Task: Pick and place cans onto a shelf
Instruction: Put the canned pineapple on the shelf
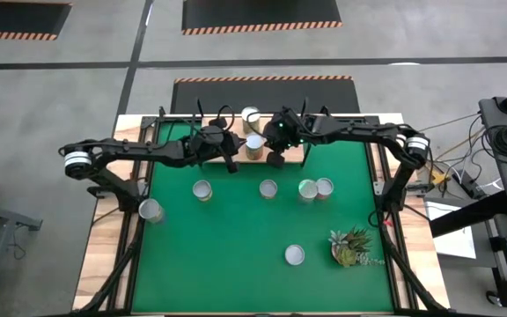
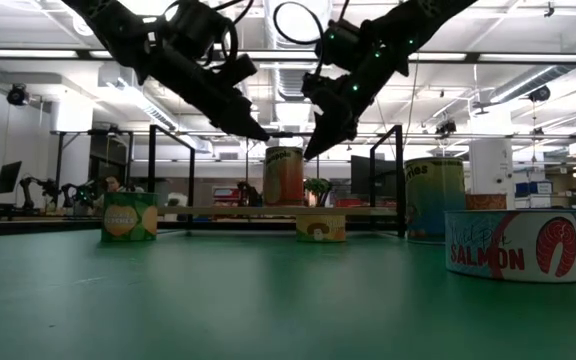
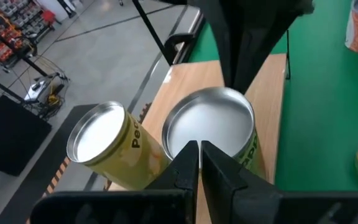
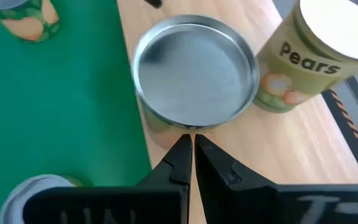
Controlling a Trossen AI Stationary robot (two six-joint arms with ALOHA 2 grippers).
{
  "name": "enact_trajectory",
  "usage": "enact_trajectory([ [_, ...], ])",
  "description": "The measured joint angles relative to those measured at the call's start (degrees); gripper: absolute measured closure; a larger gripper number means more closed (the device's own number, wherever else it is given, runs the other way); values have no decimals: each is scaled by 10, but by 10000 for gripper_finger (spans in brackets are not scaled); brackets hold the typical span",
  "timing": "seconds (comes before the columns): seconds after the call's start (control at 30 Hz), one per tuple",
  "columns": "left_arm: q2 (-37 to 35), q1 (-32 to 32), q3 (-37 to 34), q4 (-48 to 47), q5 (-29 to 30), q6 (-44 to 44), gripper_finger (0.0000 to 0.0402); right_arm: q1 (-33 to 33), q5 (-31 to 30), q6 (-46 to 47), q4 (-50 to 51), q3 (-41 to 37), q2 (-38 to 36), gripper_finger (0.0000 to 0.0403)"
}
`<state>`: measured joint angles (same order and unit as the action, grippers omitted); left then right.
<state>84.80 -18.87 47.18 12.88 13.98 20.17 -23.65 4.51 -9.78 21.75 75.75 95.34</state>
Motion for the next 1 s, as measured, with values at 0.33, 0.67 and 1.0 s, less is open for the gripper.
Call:
enact_trajectory([
  [0.33, 43, 0, 1, 45, 3, -18, 402, -7, 0, 1, -2, 0, 0, 394],
  [0.67, 39, 1, 36, -49, 5, -72, 402, -8, -1, -8, -54, 0, 0, 394],
  [1.0, 39, 1, 46, -66, 4, -107, 402, -9, 0, 2, -58, 0, 4, 394],
])
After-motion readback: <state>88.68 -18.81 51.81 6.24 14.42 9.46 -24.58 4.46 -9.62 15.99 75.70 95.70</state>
